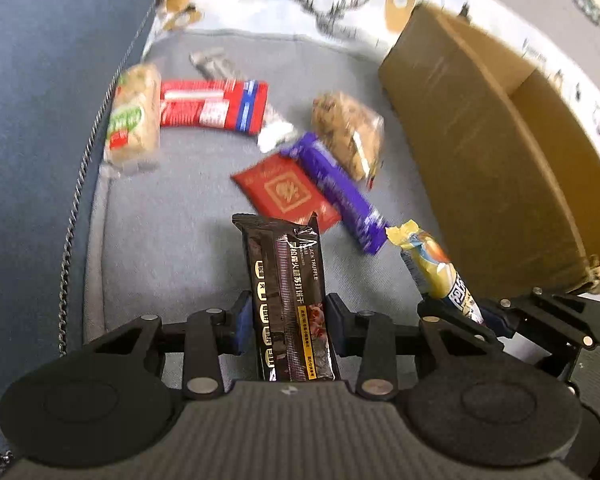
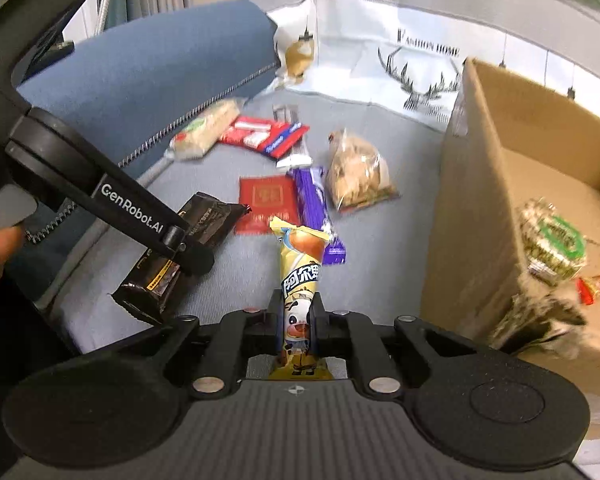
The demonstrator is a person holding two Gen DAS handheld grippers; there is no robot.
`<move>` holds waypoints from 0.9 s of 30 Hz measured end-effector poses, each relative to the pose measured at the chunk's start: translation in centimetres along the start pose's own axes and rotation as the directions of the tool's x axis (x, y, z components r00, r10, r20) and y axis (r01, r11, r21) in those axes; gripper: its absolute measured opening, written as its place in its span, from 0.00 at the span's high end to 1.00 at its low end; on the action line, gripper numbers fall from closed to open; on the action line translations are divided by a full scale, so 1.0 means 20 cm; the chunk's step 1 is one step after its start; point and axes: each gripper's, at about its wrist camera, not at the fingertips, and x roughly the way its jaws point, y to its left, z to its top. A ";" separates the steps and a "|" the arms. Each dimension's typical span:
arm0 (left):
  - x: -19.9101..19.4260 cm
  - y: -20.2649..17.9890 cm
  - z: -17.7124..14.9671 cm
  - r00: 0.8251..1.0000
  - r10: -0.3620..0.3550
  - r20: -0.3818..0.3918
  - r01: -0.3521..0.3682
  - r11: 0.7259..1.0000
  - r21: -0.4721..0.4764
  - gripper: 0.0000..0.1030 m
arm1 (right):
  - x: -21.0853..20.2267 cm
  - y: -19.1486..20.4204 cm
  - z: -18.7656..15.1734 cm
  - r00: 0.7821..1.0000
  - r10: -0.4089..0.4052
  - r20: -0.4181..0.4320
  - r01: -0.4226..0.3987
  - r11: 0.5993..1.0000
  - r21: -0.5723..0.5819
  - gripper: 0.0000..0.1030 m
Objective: Organize snacks
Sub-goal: 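Lift the chocolate bar with left gripper while right gripper carries the yellow tube toward the box, then hold the chocolate bar with left gripper while right gripper holds the yellow tube over the box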
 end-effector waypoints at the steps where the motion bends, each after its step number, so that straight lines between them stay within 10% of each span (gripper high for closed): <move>1: -0.03 0.00 -0.01 1.000 -0.004 0.025 0.004 1.000 0.001 0.59 | -0.02 0.00 0.00 1.000 -0.003 0.018 0.003 1.000 -0.003 0.89; 27: -0.34 -0.08 -0.11 0.920 -0.096 0.380 0.067 0.994 0.088 0.59 | -0.61 -0.51 0.11 0.913 -0.140 0.383 0.090 0.985 0.145 0.89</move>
